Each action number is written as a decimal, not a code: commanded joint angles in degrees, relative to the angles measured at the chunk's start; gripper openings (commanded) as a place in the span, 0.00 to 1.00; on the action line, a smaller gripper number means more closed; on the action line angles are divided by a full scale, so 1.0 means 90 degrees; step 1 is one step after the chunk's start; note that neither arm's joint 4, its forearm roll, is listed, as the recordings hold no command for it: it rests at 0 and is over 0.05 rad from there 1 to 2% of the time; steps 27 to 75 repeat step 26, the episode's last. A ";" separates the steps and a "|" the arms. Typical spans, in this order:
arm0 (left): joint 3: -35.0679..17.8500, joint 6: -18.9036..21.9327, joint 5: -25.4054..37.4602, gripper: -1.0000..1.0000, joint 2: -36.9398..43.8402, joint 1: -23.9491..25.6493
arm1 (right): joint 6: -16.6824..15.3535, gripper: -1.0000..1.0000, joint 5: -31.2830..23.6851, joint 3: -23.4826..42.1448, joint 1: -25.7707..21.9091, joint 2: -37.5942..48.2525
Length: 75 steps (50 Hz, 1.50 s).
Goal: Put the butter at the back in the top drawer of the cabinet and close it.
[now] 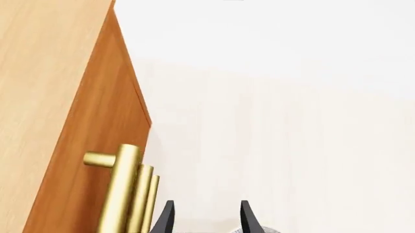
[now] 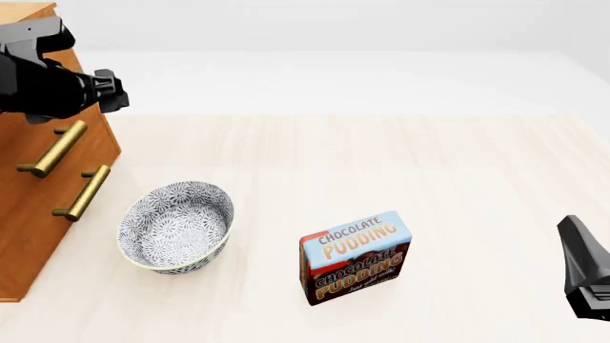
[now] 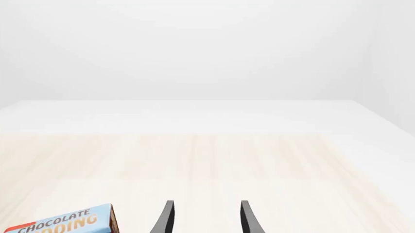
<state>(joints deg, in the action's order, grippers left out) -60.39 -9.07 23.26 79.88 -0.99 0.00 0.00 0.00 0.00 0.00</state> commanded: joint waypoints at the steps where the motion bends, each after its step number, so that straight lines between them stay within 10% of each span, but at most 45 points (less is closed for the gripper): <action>1: 0.0277 0.0039 -0.0181 1.00 -0.0082 -0.0258 | 0.0000 1.00 0.0000 0.0000 0.0000 0.0000; 75: 0.0365 0.0092 0.0271 1.00 -0.1295 -0.0062 | 0.0000 1.00 0.0000 0.0000 0.0000 0.0000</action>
